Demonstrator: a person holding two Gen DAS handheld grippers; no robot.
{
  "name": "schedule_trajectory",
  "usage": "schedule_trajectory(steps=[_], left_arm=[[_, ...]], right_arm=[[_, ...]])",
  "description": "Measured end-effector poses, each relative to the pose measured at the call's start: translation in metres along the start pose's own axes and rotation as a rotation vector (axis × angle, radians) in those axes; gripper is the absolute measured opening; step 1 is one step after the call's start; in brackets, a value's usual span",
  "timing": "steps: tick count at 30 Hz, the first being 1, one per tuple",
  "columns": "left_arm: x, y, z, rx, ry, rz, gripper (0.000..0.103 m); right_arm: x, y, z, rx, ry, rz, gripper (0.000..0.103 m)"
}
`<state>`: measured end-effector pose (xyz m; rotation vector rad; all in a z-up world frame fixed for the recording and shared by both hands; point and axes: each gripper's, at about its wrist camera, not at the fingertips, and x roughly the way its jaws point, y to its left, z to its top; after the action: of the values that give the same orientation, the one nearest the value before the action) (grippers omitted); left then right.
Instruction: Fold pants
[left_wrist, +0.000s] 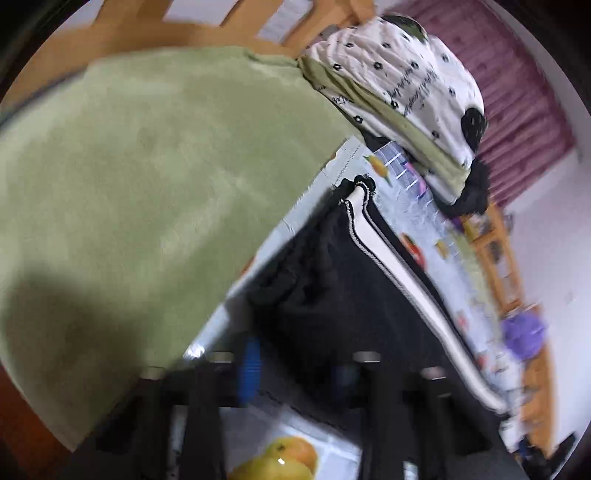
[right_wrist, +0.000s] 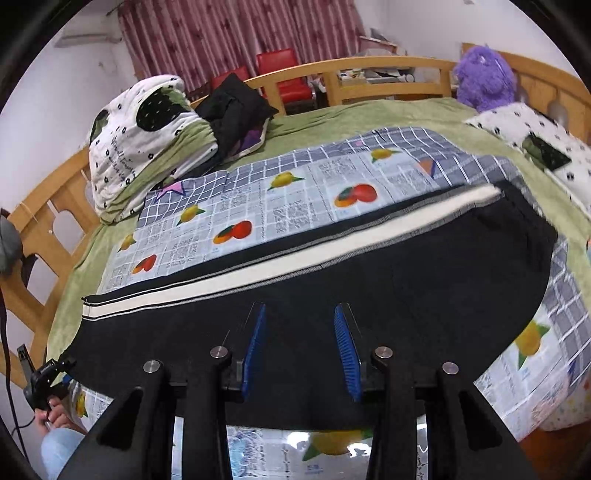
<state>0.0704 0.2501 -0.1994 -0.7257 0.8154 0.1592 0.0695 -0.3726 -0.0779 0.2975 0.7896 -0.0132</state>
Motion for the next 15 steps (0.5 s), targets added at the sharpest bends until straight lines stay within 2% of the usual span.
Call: schedule_trajectory(steps=[1, 3, 4, 5, 7, 10, 13, 15], left_arm=[[-0.005, -0.011, 0.003, 0.054, -0.012, 0.015, 0.017], [-0.021, -0.033, 0.007, 0.137, -0.056, 0.024, 0.016], [-0.029, -0.046, 0.009, 0.179, -0.074, 0.033, 0.016], [-0.039, -0.069, 0.010, 0.274, -0.099, 0.068, 0.016], [-0.052, -0.098, 0.013, 0.328, -0.137, 0.090, 0.015], [-0.069, -0.157, 0.003, 0.439, -0.146, 0.029, 0.015], [-0.074, -0.219, -0.027, 0.567, -0.165, -0.005, 0.015], [-0.068, -0.261, -0.054, 0.629, -0.147, -0.057, 0.015]], right_arm=[[0.004, -0.006, -0.005, 0.016, 0.010, -0.004, 0.038], [0.010, -0.014, -0.008, 0.050, 0.065, -0.005, 0.032], [0.010, -0.016, -0.008, 0.044, 0.068, 0.017, 0.030], [0.008, -0.018, -0.006, 0.032, 0.053, 0.025, 0.030], [0.004, -0.020, -0.006, 0.031, 0.027, 0.015, 0.030], [0.001, -0.029, -0.006, 0.059, 0.026, 0.051, 0.030], [-0.003, -0.038, -0.006, 0.072, 0.029, 0.048, 0.030], [-0.012, -0.045, -0.005, 0.071, 0.004, 0.031, 0.030]])
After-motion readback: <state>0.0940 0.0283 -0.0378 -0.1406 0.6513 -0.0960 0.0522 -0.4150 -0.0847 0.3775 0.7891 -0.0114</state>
